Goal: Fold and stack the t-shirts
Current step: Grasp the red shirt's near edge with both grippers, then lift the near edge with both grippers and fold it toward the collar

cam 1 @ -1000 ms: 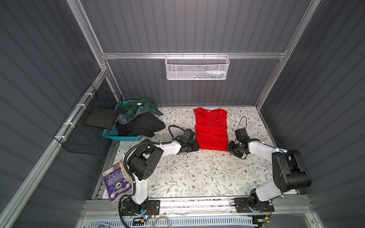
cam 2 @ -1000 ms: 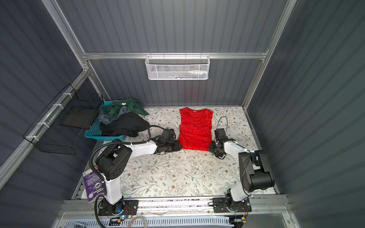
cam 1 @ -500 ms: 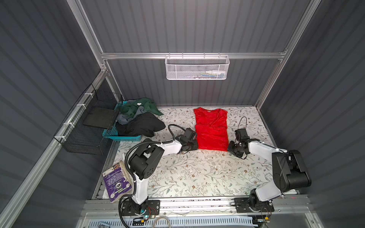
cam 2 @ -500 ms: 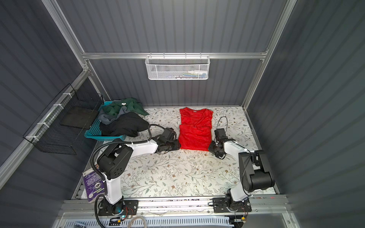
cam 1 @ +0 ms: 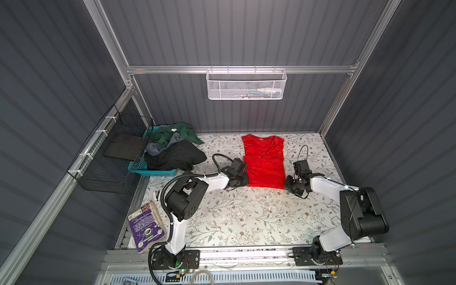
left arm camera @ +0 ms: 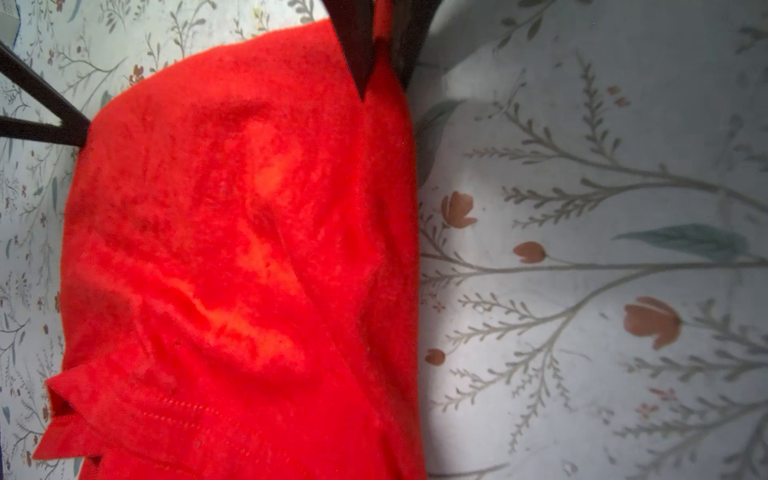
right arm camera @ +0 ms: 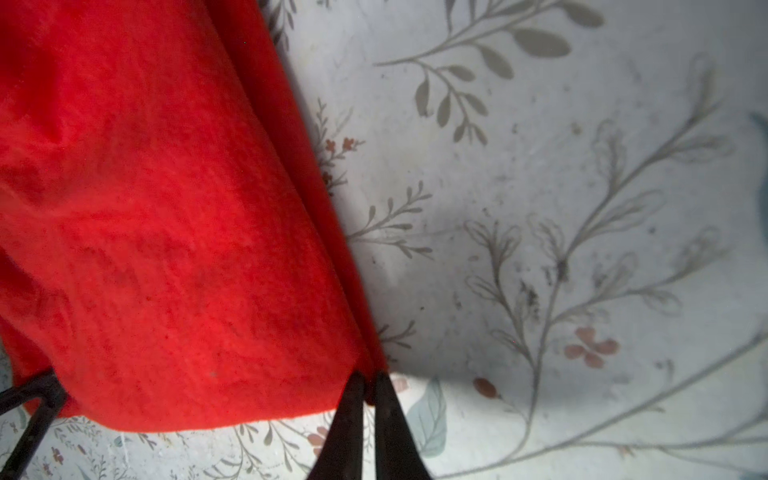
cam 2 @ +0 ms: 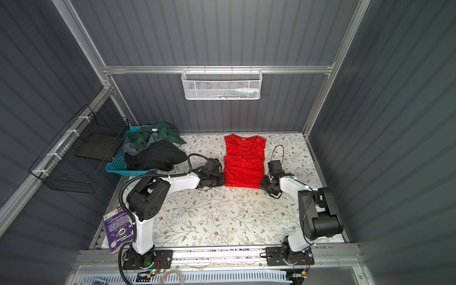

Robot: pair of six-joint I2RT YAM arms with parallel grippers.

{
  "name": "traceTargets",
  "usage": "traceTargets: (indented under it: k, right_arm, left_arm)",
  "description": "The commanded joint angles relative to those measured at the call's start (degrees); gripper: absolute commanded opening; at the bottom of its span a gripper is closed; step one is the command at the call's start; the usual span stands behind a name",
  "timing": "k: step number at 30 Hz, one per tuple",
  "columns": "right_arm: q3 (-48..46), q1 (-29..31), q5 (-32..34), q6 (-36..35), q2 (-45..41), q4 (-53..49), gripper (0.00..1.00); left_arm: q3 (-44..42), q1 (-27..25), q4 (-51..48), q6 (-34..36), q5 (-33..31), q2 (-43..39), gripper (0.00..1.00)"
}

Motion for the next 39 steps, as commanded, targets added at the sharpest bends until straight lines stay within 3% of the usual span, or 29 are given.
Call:
traceTargets:
  k: [1, 5, 15, 26, 39]
  right_arm:
    - [0.49, -0.14, -0.16, -0.30, 1.07, 0.37, 0.06]
    - [0.62, -0.14, -0.11, -0.51, 1.25, 0.46, 0.00]
    - [0.09, -0.14, -2.58, -0.67, -0.58, 0.46, 0.00]
    - [-5.44, 0.37, -3.32, 0.36, -14.34, -2.92, 0.00]
    - [-3.77, 3.37, -1.19, 0.62, -29.63, -13.79, 0.00]
  left_arm:
    - [-0.09, -0.38, -5.70, 0.91, 0.78, 2.91, 0.02]
    - [0.21, -0.38, -6.06, 1.18, 0.35, 2.70, 0.00]
    - [2.06, -0.38, -11.97, 6.75, -2.70, -1.24, 0.00]
    - [-4.64, -2.42, -11.01, 7.73, -5.13, -11.46, 0.00]
    - [-9.52, -5.52, -14.20, 6.48, -10.01, -24.45, 0.00]
